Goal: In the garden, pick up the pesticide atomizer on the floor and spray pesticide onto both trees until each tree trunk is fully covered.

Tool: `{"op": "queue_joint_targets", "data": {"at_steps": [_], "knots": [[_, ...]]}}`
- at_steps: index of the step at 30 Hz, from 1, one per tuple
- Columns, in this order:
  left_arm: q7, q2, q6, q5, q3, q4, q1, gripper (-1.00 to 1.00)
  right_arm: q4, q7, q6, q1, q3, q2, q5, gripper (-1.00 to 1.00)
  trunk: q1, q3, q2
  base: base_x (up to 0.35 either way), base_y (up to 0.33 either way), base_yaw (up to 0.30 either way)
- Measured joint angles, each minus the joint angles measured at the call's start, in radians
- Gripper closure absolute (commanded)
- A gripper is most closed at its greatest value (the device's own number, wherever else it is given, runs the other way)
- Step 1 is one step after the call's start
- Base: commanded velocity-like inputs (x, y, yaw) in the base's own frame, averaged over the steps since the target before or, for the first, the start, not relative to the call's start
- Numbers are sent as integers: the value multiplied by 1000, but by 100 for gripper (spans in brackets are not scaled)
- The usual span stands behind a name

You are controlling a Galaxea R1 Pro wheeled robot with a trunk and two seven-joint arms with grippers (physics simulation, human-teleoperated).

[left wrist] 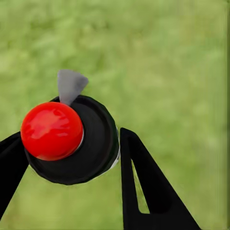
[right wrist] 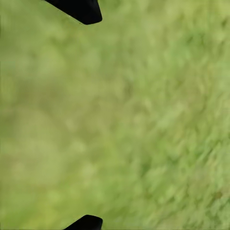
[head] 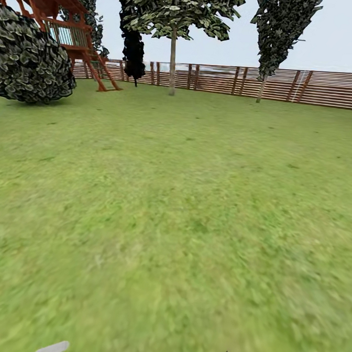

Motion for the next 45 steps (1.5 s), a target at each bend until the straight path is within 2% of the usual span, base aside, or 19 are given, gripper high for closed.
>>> {"op": "queue_joint_targets", "data": {"at_steps": [45], "knots": [[0, 0, 0, 0, 0, 0, 0, 100, 0, 0, 1, 0, 0, 0, 0, -100, 0, 0, 0, 338, 1, 0]]}}
